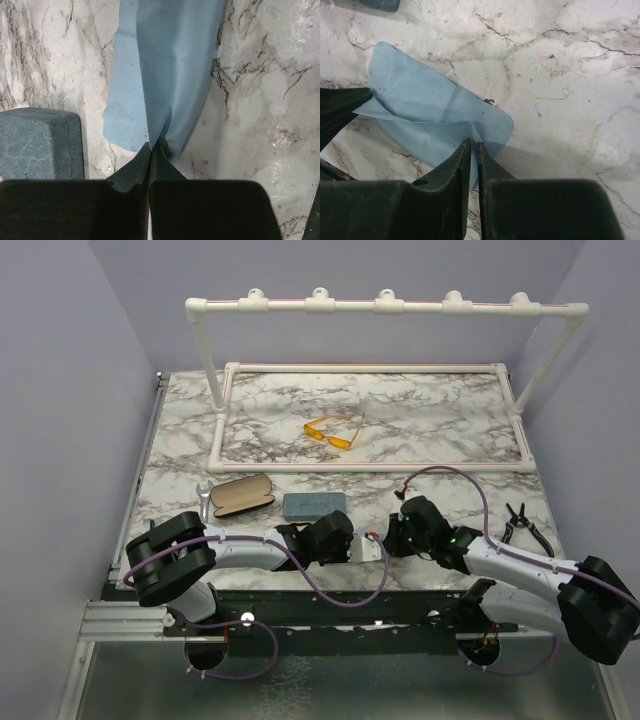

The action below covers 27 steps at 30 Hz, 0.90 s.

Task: Organize the sunglasses
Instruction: Fold the glasses cleaning cloth at the center of the board.

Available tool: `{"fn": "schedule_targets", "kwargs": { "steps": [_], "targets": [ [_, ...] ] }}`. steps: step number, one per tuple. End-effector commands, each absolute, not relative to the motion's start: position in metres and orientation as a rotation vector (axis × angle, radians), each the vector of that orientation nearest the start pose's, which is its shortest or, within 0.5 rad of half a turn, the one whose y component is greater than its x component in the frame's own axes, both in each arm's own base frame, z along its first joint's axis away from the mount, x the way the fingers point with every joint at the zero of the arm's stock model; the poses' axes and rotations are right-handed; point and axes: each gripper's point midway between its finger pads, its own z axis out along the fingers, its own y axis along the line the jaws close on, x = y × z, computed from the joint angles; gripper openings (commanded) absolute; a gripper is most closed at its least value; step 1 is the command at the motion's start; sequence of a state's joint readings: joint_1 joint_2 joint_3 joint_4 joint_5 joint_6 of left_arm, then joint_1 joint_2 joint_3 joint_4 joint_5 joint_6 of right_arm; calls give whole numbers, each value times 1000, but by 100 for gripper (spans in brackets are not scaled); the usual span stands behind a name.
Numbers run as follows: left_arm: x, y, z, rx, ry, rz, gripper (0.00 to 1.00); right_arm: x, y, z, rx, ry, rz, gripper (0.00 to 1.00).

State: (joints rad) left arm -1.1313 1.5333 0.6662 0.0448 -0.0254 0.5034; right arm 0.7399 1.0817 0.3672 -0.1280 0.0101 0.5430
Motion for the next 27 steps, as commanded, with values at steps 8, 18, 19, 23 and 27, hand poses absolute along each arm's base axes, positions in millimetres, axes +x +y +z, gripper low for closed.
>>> {"fn": "schedule_targets", "kwargs": {
  "steps": [8,18,19,23,27],
  "targets": [
    [171,-309,18,1773,1661,-279,0,187,180,32,-181,2406,522,1],
    [171,-309,18,1778,1662,-277,0,186,182,28,-196,2409,528,3],
    [171,-309,18,1778,1662,-278,0,187,182,27,-197,2414,521,9],
    [170,-309,17,1779,1665,-278,0,191,184,29,-212,2407,506,24],
    [170,-308,17,1780,1665,-277,0,195,188,29,-245,2392,513,25]
  ]
}}
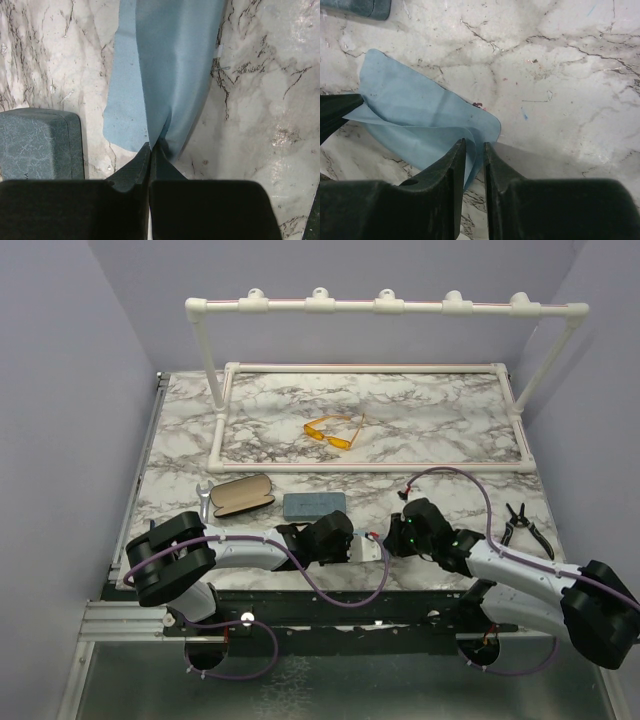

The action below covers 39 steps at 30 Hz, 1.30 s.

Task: Organize the sunglasses
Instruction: Fold the glasses cleaning cloth at the center of the board.

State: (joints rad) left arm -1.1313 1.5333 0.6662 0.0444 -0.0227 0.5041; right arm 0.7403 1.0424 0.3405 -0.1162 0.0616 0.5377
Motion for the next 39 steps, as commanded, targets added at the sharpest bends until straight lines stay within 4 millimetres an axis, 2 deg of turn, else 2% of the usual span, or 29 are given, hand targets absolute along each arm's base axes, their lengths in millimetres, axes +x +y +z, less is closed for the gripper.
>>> {"fn": "schedule_targets", "kwargs": {
  "steps": [1,4,12,26,28,34,39],
  "targets": [
    [170,-308,17,1779,1665,-277,0,195,188,28,-246,2396,510,25],
    [171,-309,18,1777,1665,-277,0,196,189,25,-254,2401,501,26],
    [170,-309,16,1778,1669,-277,0,197,198,34,-318,2365,549,25],
    [170,-309,17,1774,1670,-280,0,196,198,20,-297,2425,530,25],
    [170,-309,16,1774,1671,-279,0,197,197,20,-283,2427,520,21],
    [170,-308,17,1774,1669,-279,0,196,191,22,-255,2436,494,2],
    [169,-307,17,1778,1672,-278,0,195,185,29,-213,2423,487,1]
  ]
}}
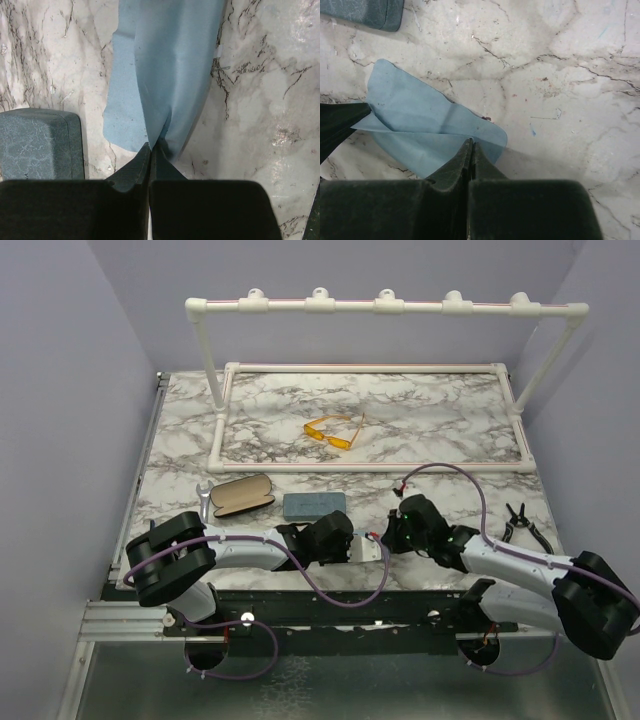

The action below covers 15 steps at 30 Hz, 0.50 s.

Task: Organize the sunglasses
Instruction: Fold the glasses cleaning cloth at the center of the board.

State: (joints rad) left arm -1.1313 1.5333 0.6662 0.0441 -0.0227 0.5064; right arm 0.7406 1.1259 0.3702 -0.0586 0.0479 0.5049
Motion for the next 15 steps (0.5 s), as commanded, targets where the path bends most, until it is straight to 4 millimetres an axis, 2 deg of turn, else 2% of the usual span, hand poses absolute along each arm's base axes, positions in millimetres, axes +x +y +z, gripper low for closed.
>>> {"fn": "schedule_targets", "kwargs": {
  "steps": [1,7,15],
  "targets": [
    [169,-306,17,1780,1675,-276,0,195,184,31,-197,2417,481,1],
    [168,-304,22,1790,1723,-268,0,201,177,47,-95,2328,501,1],
    [170,-307,25,1802,1765,-252,0,195,180,39,-95,2355,529,1]
  ]
}}
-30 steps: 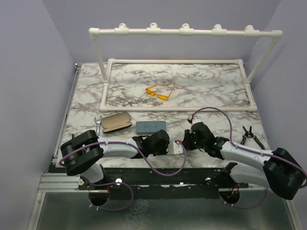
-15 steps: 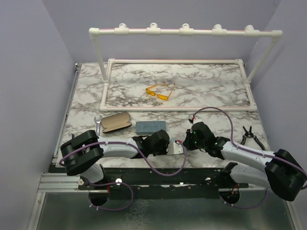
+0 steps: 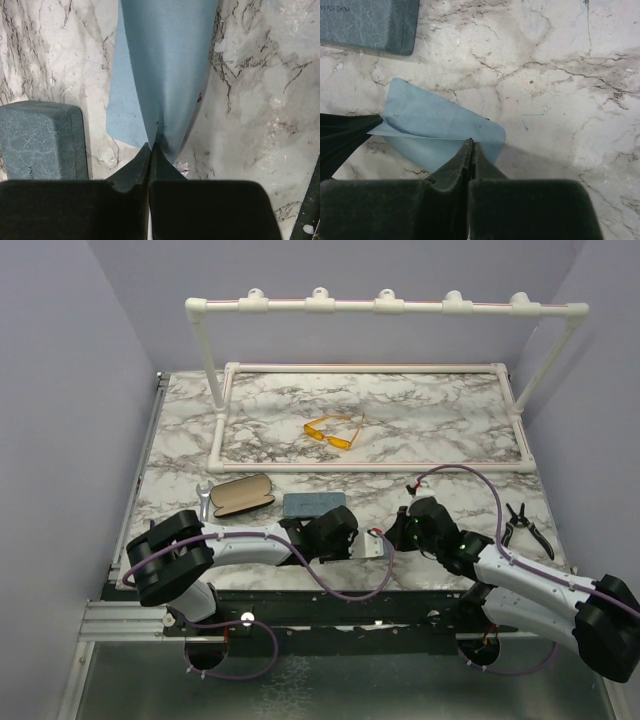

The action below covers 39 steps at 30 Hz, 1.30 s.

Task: Organize the sunglasses
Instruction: Fold the glasses cleaning cloth at the center of the board.

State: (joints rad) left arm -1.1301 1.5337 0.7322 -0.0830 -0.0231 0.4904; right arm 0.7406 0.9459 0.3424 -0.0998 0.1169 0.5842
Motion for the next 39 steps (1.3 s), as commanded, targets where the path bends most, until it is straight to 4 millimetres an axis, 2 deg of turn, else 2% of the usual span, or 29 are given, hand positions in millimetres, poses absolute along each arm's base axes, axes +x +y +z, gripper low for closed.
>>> {"fn": "schedule_targets", "kwargs": {
  "steps": [1,16,24,39],
  "targets": [
    [171,-309,25,1801,1764,-250,0,195,178,38,-89,2360,519,1],
    [187,-314,22,1826,1736,-157,0,194,166,27,-14,2368,466,1],
    [192,-317,21,1827,1717,-141,0,199,166,23,-16,2376,436,1],
    [195,-321,16,1841,1686,-140,0,195,157,28,12,2360,416,1]
  ]
}}
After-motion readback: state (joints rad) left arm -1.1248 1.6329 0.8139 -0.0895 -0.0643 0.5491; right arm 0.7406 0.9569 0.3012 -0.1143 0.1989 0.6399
